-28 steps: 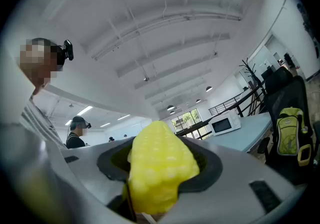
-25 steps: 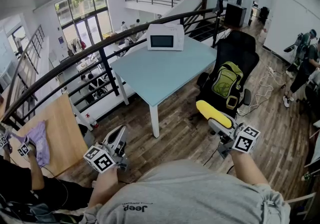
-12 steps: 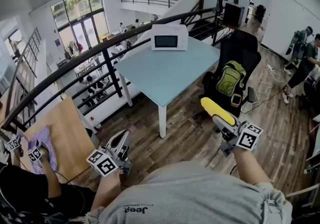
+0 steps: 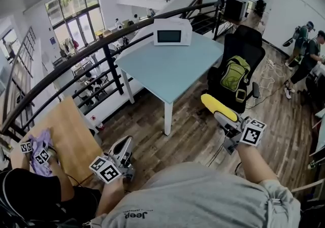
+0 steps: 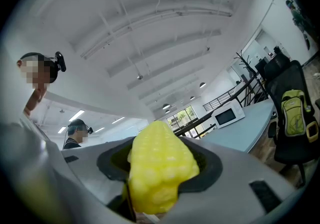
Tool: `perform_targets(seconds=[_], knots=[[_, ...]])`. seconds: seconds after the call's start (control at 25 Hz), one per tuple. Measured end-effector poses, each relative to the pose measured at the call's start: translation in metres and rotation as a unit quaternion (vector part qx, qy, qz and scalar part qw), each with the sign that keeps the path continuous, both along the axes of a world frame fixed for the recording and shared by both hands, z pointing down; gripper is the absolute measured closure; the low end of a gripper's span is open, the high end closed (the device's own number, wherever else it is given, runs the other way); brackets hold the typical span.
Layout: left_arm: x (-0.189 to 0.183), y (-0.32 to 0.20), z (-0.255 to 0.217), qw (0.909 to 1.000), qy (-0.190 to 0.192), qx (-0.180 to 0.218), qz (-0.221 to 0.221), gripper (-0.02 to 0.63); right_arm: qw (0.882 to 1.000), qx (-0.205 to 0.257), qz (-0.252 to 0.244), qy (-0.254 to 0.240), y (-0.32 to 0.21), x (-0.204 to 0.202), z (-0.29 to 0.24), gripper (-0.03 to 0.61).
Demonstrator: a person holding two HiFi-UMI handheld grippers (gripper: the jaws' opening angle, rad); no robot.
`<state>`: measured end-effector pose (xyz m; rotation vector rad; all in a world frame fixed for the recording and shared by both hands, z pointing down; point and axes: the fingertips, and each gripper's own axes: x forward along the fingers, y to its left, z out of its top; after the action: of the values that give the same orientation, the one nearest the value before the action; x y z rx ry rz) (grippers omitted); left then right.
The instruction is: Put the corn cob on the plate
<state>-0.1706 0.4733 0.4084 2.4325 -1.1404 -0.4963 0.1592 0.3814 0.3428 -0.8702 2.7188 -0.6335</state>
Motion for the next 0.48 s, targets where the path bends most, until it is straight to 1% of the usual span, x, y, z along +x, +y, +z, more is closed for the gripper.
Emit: perform_targets(seconds=[0.28,0.48], knots=[[-0.004,-0.008,0.006,0.9998,-0.004,-0.01,-0.015,0.595,1.0,-0.001,-0.022,-0.005,-0.028,-0.013,0.002,0.339],[0.011,-0.038,0.008,0.9992,-0.013,-0.017,-0.032,0.595,0.999,-0.011,-0.042,-0.017,-0.071,-0.003,0.013,0.339]])
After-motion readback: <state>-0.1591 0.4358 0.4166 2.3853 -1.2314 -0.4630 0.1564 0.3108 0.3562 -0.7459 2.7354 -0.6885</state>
